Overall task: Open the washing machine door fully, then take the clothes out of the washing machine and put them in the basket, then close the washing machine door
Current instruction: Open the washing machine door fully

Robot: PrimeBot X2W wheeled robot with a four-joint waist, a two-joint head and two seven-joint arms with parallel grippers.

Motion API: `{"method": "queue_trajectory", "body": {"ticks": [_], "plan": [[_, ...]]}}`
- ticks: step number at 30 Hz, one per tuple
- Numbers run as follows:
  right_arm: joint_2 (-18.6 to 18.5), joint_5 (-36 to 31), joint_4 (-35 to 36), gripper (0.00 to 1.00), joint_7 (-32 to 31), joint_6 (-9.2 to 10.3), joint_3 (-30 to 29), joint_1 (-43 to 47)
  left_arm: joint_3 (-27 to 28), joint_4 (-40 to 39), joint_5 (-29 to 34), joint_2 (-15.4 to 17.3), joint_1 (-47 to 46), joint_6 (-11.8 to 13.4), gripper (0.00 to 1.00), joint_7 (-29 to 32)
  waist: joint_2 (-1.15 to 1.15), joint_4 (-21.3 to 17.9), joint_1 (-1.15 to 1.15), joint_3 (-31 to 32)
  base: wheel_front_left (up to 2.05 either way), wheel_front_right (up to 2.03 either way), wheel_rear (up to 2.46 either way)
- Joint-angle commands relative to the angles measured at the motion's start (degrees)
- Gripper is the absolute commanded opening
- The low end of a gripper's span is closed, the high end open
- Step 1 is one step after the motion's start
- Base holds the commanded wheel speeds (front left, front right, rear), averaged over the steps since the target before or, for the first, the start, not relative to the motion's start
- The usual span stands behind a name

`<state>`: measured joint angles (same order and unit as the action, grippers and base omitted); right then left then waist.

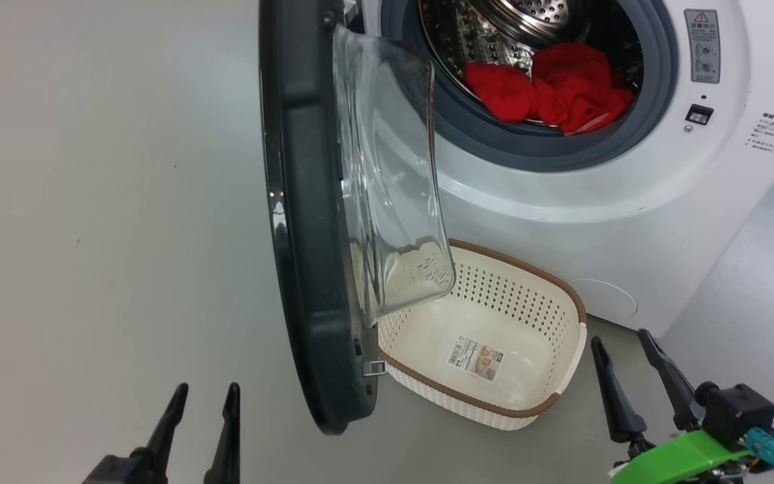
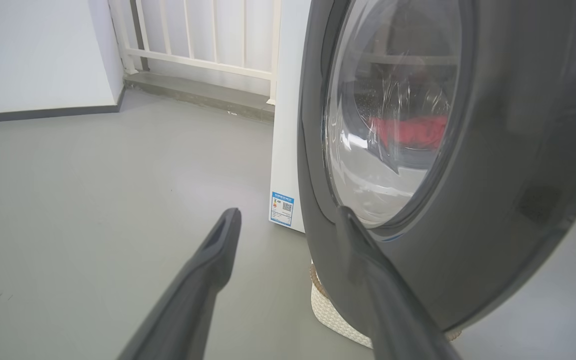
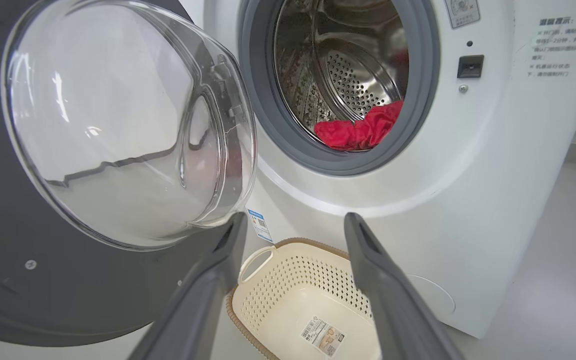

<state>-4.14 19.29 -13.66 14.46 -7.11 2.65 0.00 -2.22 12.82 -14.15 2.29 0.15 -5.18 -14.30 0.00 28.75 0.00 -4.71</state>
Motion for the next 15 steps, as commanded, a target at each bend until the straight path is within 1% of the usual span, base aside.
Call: {"method": "queue_trajectory", "body": {"ticks": [1,3,13,14,15], "plan": [[0.0,-0.7,1.3,1.00,0.5,-0.37,1.1,0.3,2.0,-1.5,0.4,0.6,-1.4,-0.5,1.00,-0.7,0.00,0.0,0.00,0.0,0.00,0.00,0.00],[0.1,-1.6,0.9,1.00,0.5,-0.37,1.0,1.0,1.9,-1.6,0.4,0.6,-1.3,-0.5,1.00,-0.7,0.00,0.0,0.00,0.0,0.00,0.00,0.00],[0.6,-2.1,0.6,1.00,0.5,-0.37,0.1,1.8,1.6,-1.7,0.4,0.6,-1.1,-0.6,1.00,-0.7,0.00,-0.1,0.00,0.4,0.00,0.00,0.00],[0.7,-2.2,0.7,1.00,0.5,-0.37,0.1,1.8,1.5,-1.8,0.4,0.6,-1.1,-0.7,0.90,-0.7,0.00,-0.1,0.00,0.5,0.00,0.00,0.00],[0.7,-2.2,0.7,1.00,0.5,-0.37,0.0,1.9,1.5,-1.9,0.4,0.6,-1.2,-0.7,0.44,-0.7,0.00,-0.1,0.00,0.5,0.00,0.00,0.00]]}}
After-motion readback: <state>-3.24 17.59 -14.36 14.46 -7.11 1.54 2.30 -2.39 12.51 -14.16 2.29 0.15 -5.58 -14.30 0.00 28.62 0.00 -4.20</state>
